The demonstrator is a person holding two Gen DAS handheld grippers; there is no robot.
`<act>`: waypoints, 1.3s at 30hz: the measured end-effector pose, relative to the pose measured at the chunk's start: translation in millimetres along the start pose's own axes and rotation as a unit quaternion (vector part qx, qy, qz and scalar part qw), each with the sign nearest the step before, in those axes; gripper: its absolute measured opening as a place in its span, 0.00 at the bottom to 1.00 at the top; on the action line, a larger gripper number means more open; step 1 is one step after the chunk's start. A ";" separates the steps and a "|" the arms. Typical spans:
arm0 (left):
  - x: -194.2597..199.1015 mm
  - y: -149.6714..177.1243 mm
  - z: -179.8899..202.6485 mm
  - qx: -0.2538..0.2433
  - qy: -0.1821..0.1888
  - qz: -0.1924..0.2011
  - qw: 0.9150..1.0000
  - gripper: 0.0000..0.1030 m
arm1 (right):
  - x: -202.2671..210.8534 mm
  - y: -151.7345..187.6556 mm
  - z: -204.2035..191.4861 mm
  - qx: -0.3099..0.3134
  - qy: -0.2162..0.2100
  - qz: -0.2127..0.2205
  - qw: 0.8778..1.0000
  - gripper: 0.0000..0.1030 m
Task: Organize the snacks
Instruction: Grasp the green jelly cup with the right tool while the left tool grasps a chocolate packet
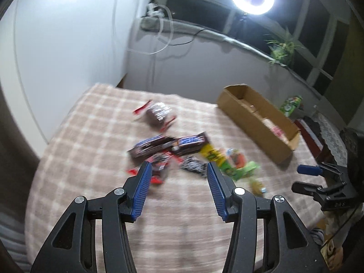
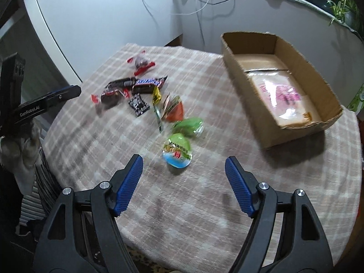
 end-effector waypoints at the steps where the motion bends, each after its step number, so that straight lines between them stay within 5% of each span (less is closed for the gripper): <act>1: -2.6 1.0 -5.1 0.003 -0.004 -0.003 1.000 0.48 | -4.1 -0.8 -0.6 -0.001 -0.002 -0.003 1.000 0.75; 5: -15.2 5.1 -17.4 -0.001 -0.015 -0.019 1.000 0.56 | -21.2 -5.6 -2.0 -0.006 -0.012 -0.016 1.000 0.75; 21: -66.6 -7.4 -42.7 0.024 0.008 -0.062 0.998 0.56 | -60.9 -25.2 -5.6 -0.006 -0.017 -0.055 0.998 0.67; 26: -66.5 -5.1 -27.9 -0.004 0.017 -0.068 0.998 0.56 | -62.1 -26.0 -3.1 -0.008 -0.020 -0.056 0.998 0.66; 39: -62.5 -18.8 -4.7 -0.087 -0.033 -0.054 0.994 0.56 | -62.0 -25.6 -1.7 -0.011 -0.025 -0.054 0.998 0.66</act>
Point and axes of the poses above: each gripper's, at about its wrist camera, not at the fingertips, and x roughly against the way its jaws point, z to its right, y to its underside, the point moved 2 cm from there along -x, roughly the way its jaws point, and after that the axes turned 14 degrees about -z, right-handed, at the moved point
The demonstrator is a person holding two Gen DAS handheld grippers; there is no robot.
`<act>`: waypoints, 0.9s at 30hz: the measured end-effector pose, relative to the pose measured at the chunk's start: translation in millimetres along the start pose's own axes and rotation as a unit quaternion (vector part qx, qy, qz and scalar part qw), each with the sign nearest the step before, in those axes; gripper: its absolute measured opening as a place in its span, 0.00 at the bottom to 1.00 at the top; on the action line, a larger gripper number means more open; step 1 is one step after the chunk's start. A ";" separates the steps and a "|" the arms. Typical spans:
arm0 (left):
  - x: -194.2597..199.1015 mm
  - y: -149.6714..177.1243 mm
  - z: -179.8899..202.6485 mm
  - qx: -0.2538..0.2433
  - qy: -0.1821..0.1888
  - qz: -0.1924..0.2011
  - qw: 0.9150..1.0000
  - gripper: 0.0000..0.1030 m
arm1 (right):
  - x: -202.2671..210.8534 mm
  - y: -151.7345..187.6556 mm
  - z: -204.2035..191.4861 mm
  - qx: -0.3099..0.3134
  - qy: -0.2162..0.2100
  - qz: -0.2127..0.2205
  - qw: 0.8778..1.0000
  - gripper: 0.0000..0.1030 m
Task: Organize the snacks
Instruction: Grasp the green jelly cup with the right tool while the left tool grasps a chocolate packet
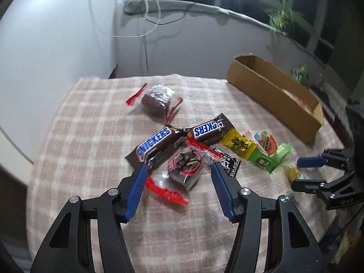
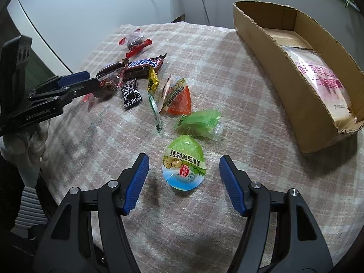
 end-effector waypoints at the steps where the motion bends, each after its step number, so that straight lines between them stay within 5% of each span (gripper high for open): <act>1: -2.0 -1.9 1.8 -0.006 0.001 -0.003 1.000 0.56 | -0.8 -0.2 -0.8 0.001 0.001 0.000 1.000 0.66; 9: -21.0 -9.7 2.5 -0.019 0.005 -0.030 0.999 0.55 | -4.4 -1.9 -9.6 0.016 0.011 -0.007 1.000 0.55; 15: -28.0 -7.9 0.2 -0.004 0.019 -0.041 0.999 0.41 | -4.5 -2.7 -9.2 0.017 0.020 -0.008 1.000 0.36; 27: -10.7 -2.6 4.1 0.009 0.028 -0.014 0.999 0.37 | 9.5 5.8 -4.1 0.002 -0.006 0.010 1.000 0.33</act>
Point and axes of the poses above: each gripper's, at about its wrist camera, not at the fingertips, and x roughly against the way its jaws point, z to its right, y to its underside, the point moved 2 cm from there along -x, roughly the way its jaws point, and after that the axes turned 14 degrees about -z, right-handed, at the moved point
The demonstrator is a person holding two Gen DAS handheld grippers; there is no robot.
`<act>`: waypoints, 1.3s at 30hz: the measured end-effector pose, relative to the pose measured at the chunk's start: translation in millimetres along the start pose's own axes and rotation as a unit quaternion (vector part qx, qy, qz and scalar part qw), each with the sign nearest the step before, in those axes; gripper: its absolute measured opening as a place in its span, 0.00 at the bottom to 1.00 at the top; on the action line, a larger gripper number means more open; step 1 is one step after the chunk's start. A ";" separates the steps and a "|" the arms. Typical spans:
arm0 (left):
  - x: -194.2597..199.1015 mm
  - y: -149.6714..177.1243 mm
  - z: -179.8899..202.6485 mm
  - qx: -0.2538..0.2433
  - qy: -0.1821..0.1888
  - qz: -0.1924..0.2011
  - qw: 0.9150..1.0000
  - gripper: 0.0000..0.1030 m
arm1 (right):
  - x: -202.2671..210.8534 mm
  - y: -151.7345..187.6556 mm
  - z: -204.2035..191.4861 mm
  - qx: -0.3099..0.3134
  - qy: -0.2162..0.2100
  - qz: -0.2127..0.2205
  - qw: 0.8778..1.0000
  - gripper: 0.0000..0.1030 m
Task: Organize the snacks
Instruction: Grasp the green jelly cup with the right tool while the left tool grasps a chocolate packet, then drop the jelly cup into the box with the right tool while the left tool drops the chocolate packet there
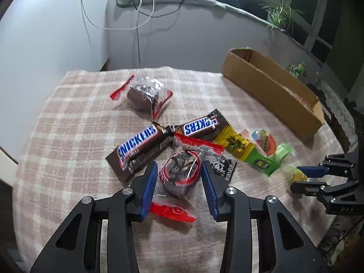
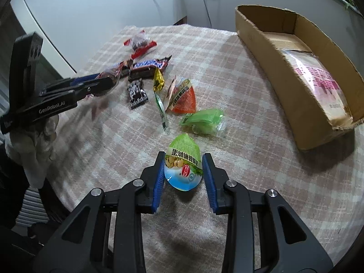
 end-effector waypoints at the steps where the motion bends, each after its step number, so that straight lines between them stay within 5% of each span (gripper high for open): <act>1: 3.9 0.1 0.6 0.002 0.002 0.005 1.000 0.37 | 3.4 0.8 1.9 -0.004 -0.003 0.005 1.000 0.33; 19: 35.9 -37.9 44.7 -0.024 0.035 0.061 0.997 0.37 | 75.3 -2.0 41.5 -0.031 -0.002 0.079 0.996 0.33; 39: 10.6 -105.1 112.2 -0.065 0.059 0.067 0.994 0.37 | 102.2 -31.4 125.4 -0.070 0.031 0.103 0.992 0.33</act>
Point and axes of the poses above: each gripper's, at about its wrist camera, not at the fingertips, and x roughly against the way its jaws point, z to its right, y to its underside, the point moved 2 cm from there along -x, roughly the way its jaws point, and after that the axes turned 14 degrees about -z, right-handed, at the moved point
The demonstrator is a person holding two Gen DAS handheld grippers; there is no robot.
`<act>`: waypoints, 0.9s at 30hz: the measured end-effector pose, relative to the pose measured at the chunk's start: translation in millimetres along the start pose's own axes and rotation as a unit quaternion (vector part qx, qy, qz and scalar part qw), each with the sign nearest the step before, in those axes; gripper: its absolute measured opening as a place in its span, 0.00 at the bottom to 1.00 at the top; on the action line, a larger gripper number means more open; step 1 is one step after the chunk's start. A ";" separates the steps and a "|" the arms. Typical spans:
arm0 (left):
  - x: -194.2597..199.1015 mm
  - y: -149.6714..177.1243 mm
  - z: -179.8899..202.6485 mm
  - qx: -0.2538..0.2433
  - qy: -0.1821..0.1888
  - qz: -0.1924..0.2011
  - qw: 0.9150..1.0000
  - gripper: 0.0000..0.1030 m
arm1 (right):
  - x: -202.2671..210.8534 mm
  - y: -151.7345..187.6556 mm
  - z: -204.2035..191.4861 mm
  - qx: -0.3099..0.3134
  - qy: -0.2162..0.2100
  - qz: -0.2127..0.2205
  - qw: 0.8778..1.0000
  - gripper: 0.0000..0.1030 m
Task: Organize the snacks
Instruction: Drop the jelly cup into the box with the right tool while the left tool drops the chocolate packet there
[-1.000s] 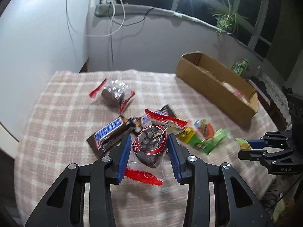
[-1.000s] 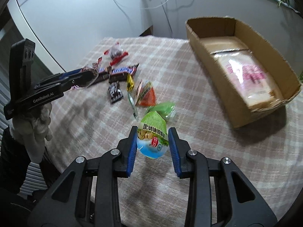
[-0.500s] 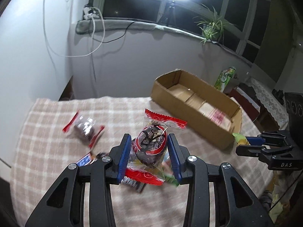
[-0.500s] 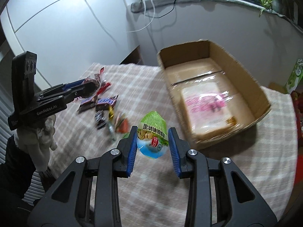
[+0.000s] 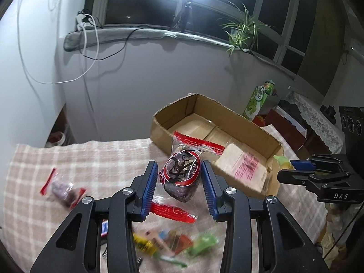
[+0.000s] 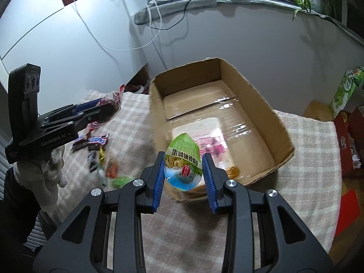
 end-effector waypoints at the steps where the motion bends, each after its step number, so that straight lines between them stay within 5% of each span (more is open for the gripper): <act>1: -4.5 -3.9 2.5 -0.002 0.000 -0.002 1.000 0.37 | -0.8 -1.4 3.6 -0.002 0.001 0.000 1.000 0.33; 22: -65.4 -46.1 31.8 -0.028 -0.002 -0.029 0.999 0.37 | -28.1 -24.3 61.4 -0.034 0.019 -0.009 0.999 0.33; 25: -68.0 -48.2 34.4 -0.030 -0.001 -0.029 0.999 0.37 | -28.5 -24.3 62.7 -0.037 0.024 -0.005 0.999 0.41; 27: -68.9 -49.3 36.2 -0.031 0.001 -0.031 0.999 0.38 | -27.0 -24.0 63.1 -0.040 0.027 0.001 0.999 0.57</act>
Point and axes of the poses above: each gripper's, at about its wrist camera, not at the fingertips, and x roughly against the way its jaws point, z to its right, y to its underside, the point moved 2 cm from there along -x, roughly the way its jaws point, and after that the axes turned 14 degrees about -z, right-handed, at the moved point
